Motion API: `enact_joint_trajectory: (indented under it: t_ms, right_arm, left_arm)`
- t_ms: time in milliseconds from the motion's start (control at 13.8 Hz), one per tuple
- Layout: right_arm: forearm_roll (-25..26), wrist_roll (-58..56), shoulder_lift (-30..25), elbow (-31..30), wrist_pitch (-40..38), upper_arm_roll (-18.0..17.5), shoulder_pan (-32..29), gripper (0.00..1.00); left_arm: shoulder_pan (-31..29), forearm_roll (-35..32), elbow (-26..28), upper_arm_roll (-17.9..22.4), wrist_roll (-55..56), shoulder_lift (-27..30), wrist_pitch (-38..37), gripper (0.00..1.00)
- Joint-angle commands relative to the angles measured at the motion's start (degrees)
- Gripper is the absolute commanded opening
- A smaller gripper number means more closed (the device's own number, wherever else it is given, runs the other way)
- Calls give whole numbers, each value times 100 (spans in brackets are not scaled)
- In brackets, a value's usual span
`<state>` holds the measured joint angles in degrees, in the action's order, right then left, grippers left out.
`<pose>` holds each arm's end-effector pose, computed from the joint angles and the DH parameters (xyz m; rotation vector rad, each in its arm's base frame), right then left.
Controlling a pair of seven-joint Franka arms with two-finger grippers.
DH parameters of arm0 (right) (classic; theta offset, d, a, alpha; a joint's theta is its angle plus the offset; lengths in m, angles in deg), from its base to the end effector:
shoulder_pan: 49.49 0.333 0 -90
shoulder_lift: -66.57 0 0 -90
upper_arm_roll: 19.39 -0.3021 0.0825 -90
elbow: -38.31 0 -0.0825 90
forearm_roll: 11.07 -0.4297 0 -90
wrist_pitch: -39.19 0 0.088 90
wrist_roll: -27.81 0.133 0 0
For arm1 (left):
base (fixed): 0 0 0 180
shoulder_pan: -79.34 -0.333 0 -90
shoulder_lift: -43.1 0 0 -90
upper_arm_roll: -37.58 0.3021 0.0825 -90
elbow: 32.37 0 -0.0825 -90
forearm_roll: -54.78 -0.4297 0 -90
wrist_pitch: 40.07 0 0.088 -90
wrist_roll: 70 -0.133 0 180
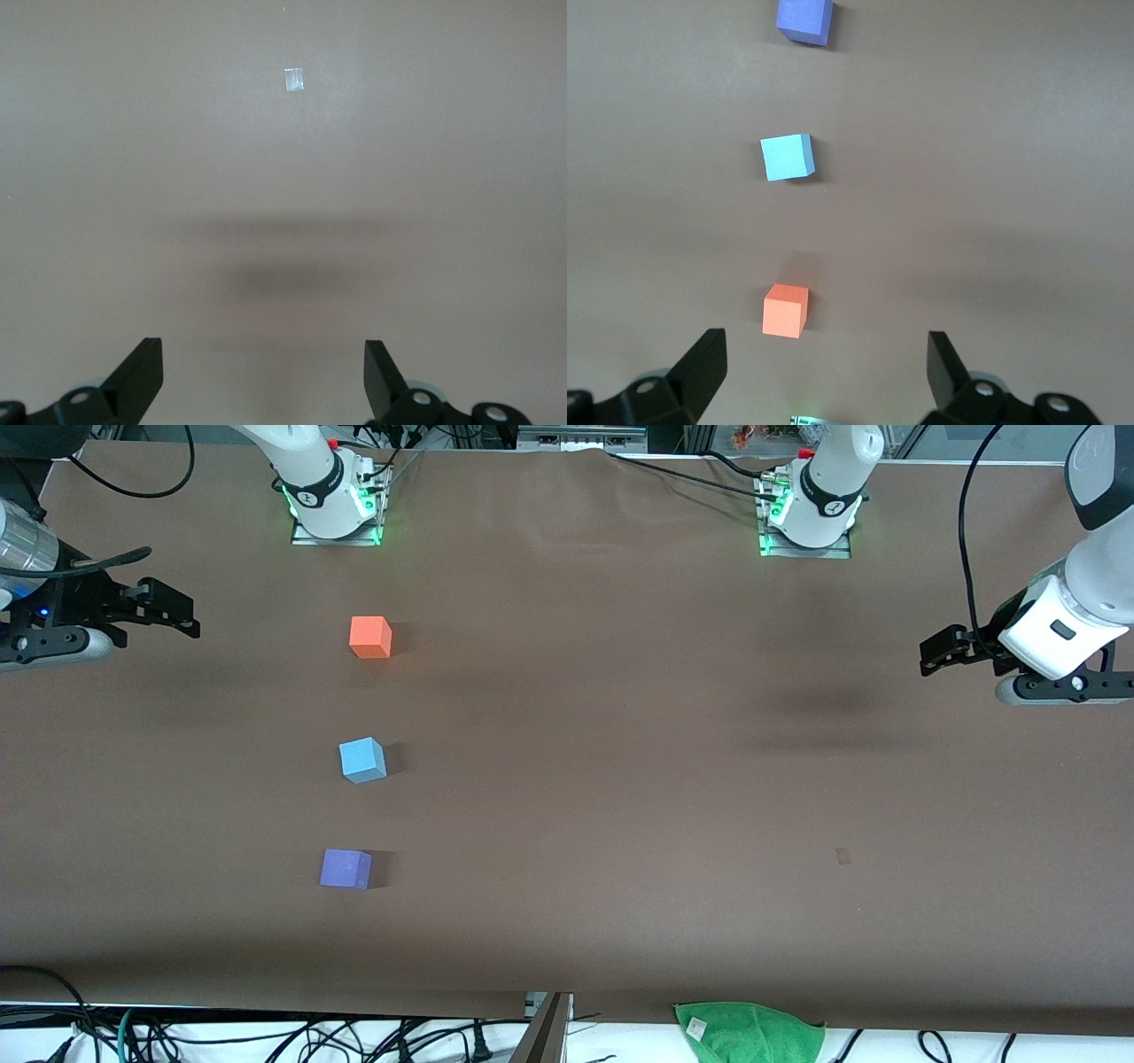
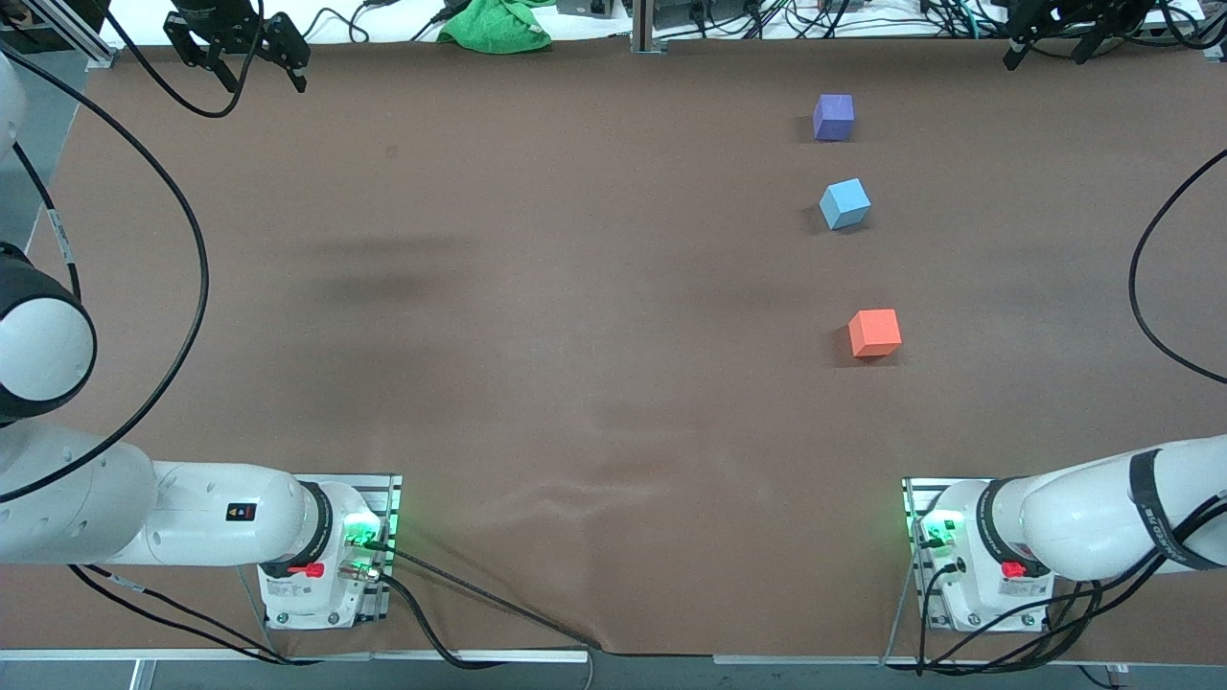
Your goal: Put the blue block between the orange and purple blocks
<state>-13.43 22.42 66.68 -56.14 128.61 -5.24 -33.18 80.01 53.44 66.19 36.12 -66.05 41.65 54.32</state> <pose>0.5931 0.0280 0.5428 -3.0888 -0.2016 0.1370 0.6019 -0.0193 0.4985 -3.1099 -0.0448 0.1506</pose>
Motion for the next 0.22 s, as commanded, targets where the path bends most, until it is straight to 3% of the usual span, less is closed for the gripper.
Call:
enact_joint_trajectory:
  t_ms: [0, 145]
  right_arm:
    - [87, -75, -2, 146, -92, -132, -128, 100]
    - [95, -84, 33, 251, -127, -141, -128, 100]
  left_arm:
    - [3, 98, -21, -3, -70, 57, -88, 100]
    - [3, 98, -21, -3, -61, 57, -96, 100]
